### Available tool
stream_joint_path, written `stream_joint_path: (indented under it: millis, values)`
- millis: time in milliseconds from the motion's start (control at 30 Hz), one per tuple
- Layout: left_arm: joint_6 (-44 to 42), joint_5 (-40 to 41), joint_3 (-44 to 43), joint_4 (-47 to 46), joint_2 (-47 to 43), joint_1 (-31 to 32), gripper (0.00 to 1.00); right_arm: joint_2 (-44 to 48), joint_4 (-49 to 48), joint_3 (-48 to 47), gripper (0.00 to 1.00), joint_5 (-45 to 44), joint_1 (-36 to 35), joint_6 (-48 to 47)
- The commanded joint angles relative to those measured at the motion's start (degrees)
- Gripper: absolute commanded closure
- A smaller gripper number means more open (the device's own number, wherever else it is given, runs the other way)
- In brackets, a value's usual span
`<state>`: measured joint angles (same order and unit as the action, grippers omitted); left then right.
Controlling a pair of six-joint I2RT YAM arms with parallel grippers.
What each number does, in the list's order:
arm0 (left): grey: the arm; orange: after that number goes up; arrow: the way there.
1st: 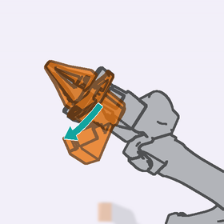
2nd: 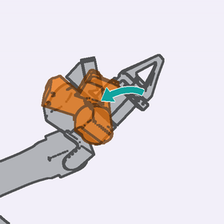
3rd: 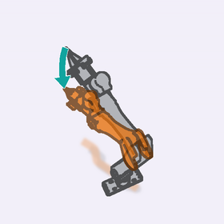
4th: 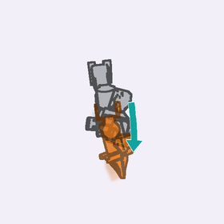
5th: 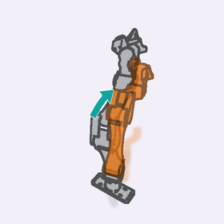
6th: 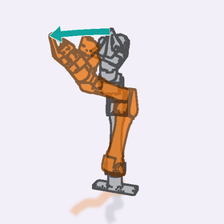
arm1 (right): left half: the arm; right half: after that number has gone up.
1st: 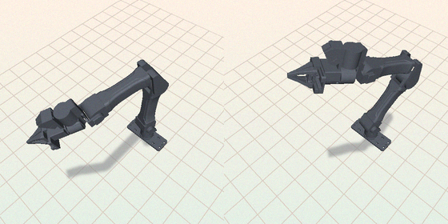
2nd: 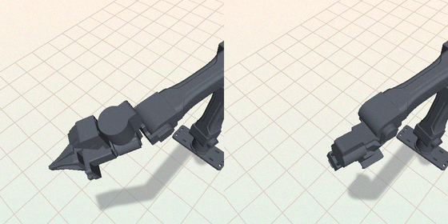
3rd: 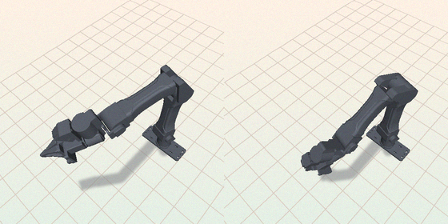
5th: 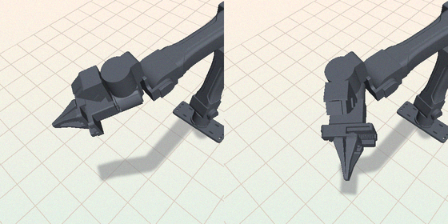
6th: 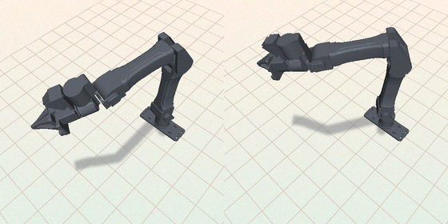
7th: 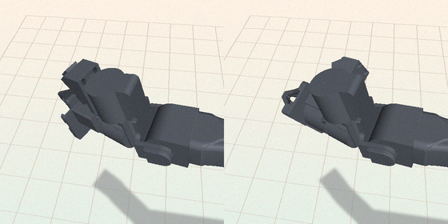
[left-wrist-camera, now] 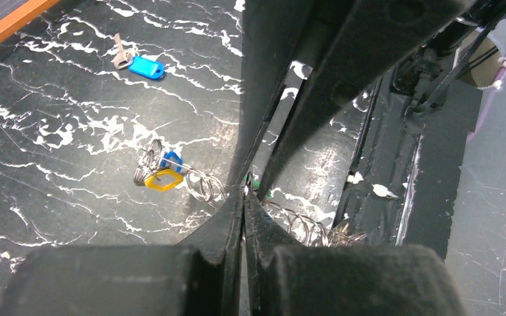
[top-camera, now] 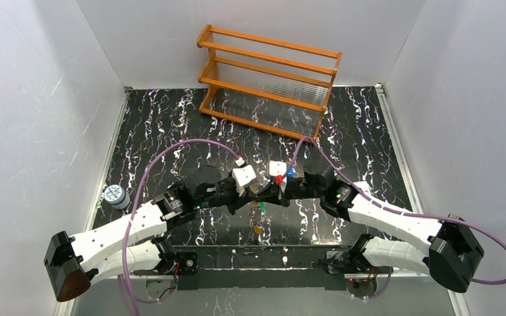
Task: Put the keys on the keyring
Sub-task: Insert the key onto the keyring.
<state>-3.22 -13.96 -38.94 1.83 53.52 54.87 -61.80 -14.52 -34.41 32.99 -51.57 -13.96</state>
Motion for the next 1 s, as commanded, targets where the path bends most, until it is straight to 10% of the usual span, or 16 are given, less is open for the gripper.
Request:
stream_joint_path:
  millis: [0, 500, 700, 967]
  values:
    - [-0.3, -1.0, -0.3, -3.3, -1.4, 0.1, 1.00, 1.2, 0.2, -2.6, 0.99, 0.6, -0.3, -0.5]
    - [-0.3, -0.7, 0.0, -3.4, -1.7, 0.1, 0.99, 2.7, -0.6, -1.8, 0.99, -1.6, -0.2, 0.4]
    - [2.4, 2.0, 3.7, -6.5, -7.1, 0.1, 0.49, 5.4, -3.7, 0.8, 0.99, -2.6, 0.0, 1.0]
    - [7.9, -1.1, 7.3, -10.4, -11.5, -1.0, 0.45, 10.2, -11.1, 5.9, 0.99, 0.5, 1.9, 3.1]
